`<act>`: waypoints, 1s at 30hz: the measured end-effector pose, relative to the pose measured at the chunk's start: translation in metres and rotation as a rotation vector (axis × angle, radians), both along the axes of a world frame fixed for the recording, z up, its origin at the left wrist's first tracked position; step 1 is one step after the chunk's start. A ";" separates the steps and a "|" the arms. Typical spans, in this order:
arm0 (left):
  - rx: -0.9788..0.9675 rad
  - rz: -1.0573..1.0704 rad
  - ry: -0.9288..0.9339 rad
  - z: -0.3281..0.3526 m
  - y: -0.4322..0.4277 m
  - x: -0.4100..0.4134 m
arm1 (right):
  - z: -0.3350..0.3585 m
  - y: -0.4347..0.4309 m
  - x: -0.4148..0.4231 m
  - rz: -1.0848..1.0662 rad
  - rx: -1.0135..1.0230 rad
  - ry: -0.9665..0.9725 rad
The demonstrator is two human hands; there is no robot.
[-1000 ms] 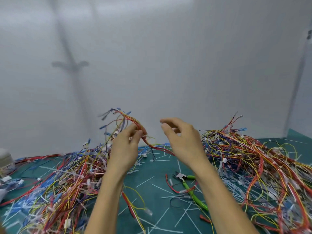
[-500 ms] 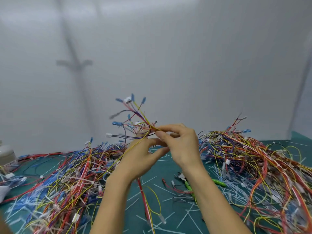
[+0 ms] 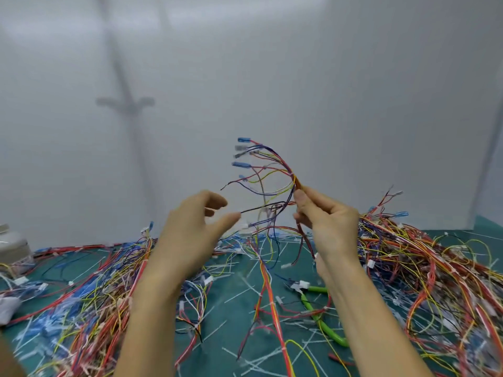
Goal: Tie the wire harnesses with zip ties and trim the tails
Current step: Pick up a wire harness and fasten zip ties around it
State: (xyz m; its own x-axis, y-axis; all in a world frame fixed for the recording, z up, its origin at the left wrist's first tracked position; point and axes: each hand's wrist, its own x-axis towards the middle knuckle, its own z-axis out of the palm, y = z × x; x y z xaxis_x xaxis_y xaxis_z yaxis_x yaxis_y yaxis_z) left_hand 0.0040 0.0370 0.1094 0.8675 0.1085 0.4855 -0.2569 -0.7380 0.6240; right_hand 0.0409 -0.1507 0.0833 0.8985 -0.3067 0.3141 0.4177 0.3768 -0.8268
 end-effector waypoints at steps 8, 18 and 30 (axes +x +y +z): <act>-0.139 -0.257 0.032 -0.011 -0.025 0.013 | -0.002 0.006 0.002 0.185 0.001 0.015; -0.306 -0.284 -0.251 -0.005 -0.036 0.012 | 0.004 0.019 -0.007 0.293 -0.272 -0.017; 0.312 0.161 0.369 -0.032 0.009 0.027 | 0.011 0.009 -0.008 0.085 -0.144 -0.141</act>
